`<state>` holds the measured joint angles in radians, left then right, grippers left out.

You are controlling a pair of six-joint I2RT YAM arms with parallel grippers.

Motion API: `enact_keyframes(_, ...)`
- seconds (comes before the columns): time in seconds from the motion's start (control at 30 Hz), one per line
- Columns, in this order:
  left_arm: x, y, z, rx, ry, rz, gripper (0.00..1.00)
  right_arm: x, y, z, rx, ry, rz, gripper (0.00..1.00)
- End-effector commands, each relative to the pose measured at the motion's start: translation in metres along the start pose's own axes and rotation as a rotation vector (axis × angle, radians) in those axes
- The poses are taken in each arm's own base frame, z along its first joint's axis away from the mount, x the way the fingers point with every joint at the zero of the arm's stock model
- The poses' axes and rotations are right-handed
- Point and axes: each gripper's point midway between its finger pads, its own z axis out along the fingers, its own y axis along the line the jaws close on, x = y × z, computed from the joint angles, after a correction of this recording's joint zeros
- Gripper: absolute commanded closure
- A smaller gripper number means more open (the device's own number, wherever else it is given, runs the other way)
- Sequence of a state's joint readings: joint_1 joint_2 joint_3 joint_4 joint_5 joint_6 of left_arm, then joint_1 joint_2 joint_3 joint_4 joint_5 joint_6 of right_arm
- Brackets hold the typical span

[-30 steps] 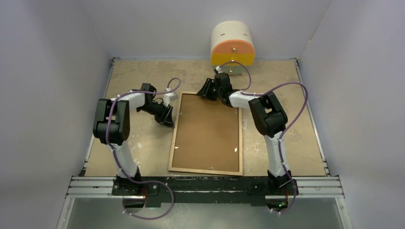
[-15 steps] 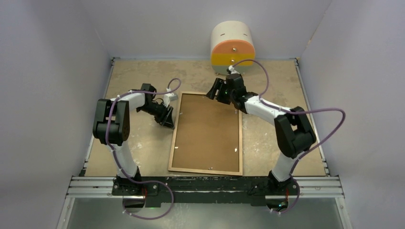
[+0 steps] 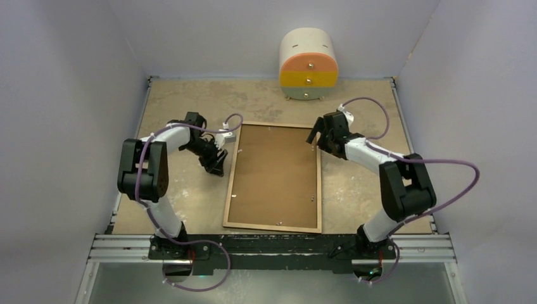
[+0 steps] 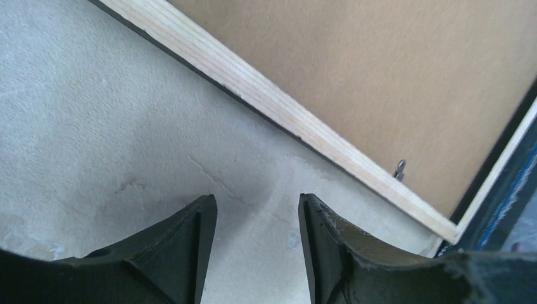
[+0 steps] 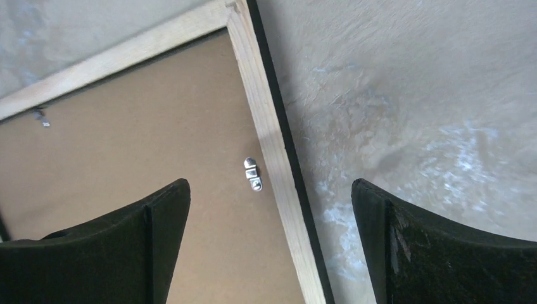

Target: Put the photo into the frame

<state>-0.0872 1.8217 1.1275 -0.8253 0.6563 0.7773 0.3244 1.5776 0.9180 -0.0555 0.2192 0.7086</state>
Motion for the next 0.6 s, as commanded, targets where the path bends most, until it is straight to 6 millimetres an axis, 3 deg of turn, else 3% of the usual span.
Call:
enact_keyframes(0.0,0.031,-0.004,0.009,-0.059,0.131,0.103,0.47,0.011,0.019,0.029,-0.042,0.063,0.010,0.01)
enact_keyframes(0.23,0.049,-0.019,0.019,-0.037,0.179,0.117,0.47,0.014,0.105,0.046,-0.253,0.110,-0.039,0.03)
enact_keyframes(0.33,0.048,-0.021,0.020,-0.034,0.181,0.116,0.47,0.021,0.158,0.052,-0.354,0.138,-0.077,0.03)
enact_keyframes(0.43,0.045,-0.022,0.022,-0.026,0.174,0.107,0.47,0.046,0.215,0.067,-0.441,0.219,-0.137,0.03)
enact_keyframes(0.57,0.038,-0.033,0.022,0.008,0.157,0.109,0.47,0.081,0.298,0.067,-0.617,0.311,-0.219,0.03)
